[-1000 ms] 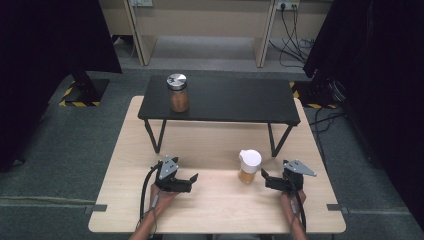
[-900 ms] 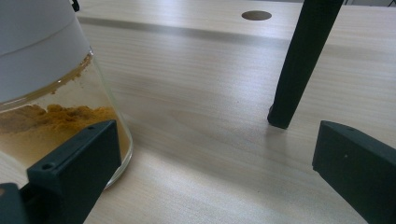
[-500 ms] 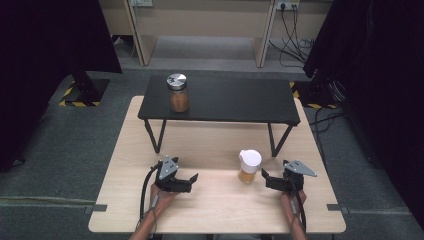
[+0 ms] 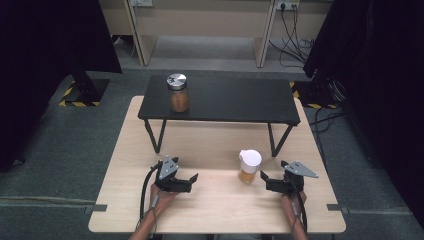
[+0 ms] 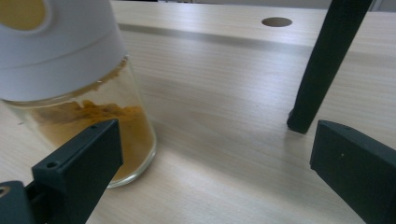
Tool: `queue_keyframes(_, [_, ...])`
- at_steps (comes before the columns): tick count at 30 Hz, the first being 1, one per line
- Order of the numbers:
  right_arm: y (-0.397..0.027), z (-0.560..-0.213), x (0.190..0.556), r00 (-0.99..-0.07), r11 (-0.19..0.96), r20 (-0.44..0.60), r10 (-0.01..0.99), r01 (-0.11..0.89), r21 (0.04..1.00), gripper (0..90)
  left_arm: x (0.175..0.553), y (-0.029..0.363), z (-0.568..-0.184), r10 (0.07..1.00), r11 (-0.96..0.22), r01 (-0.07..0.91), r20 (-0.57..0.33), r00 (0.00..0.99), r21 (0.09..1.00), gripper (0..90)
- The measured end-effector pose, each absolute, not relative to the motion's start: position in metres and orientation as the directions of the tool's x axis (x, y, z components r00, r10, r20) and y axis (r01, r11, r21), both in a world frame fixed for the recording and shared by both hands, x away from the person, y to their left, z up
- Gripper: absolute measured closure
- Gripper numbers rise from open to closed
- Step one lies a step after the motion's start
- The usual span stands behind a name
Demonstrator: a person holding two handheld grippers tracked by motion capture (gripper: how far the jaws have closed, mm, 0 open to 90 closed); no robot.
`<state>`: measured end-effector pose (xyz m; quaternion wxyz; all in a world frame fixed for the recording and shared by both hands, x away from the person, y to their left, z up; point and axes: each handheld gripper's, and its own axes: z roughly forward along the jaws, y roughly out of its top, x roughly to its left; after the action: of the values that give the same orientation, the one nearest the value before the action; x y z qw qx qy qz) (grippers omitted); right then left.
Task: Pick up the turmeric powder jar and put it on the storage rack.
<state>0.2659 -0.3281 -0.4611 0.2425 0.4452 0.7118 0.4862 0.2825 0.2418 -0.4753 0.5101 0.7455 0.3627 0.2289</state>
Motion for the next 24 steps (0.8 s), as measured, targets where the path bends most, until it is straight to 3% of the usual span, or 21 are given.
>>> queue_keyframes(14, [-0.337, -0.453, 0.268, -0.677, 0.176, 0.119, 0.726, 0.350, 0.920, 2.6, 0.283, 0.242, -0.475, 0.774, -0.216, 0.307, -0.029, 0.633, 0.927, 0.0])
queue_keyframes(24, [-0.311, -0.456, 0.263, -0.661, 0.137, 0.106, 0.743, 0.304, 0.943, 2.1, 0.283, 0.242, -0.475, 0.774, -0.221, 0.307, -0.025, 0.632, 0.926, 0.3])
